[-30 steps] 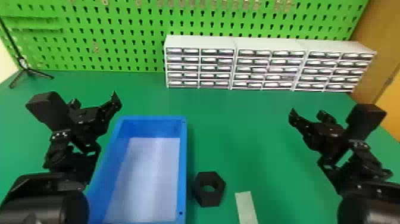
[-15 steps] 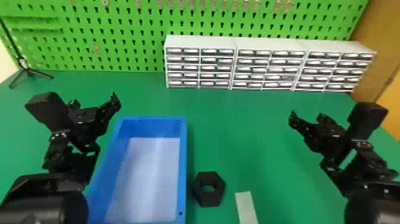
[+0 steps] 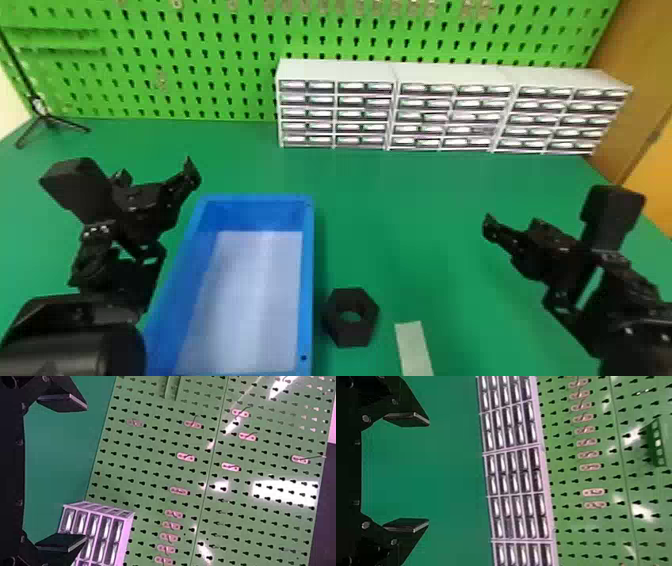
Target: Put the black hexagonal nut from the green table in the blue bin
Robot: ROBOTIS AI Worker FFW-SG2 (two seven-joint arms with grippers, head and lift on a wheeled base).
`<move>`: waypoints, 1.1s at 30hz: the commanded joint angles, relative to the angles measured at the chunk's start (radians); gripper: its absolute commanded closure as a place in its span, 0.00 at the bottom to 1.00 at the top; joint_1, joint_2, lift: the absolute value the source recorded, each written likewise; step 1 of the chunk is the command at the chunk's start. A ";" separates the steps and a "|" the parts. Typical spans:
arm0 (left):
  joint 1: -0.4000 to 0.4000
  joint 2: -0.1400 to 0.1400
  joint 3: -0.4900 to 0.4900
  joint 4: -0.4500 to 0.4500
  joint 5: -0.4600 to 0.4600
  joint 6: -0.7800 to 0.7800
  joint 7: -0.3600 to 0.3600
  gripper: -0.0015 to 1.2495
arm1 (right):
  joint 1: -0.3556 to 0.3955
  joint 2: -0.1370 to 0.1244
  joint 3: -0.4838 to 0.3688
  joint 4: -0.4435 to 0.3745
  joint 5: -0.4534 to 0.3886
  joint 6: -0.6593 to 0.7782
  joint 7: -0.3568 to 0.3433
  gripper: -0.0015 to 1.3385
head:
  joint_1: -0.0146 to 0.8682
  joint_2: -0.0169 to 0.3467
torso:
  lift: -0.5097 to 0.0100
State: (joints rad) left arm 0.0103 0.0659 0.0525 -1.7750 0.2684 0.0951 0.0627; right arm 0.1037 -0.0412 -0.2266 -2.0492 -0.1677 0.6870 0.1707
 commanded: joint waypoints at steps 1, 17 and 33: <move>0.003 0.000 0.004 -0.004 0.000 0.000 0.000 0.10 | 0.022 -0.014 0.012 -0.048 -0.035 0.100 -0.010 0.29 | 0.80 0.07 | 0.79; 0.011 0.000 0.020 -0.015 -0.003 0.000 -0.001 0.10 | 0.042 -0.046 0.104 -0.178 -0.029 0.422 -0.010 0.29 | 0.80 0.07 | 0.79; 0.020 0.000 0.029 -0.023 -0.006 0.000 0.000 0.10 | -0.001 -0.140 0.182 -0.247 -0.052 0.721 -0.011 0.29 | 0.80 0.07 | 0.79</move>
State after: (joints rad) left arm 0.0305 0.0659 0.0793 -1.7969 0.2627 0.0951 0.0628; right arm 0.1197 -0.1572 -0.0552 -2.2817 -0.2136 1.3311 0.1602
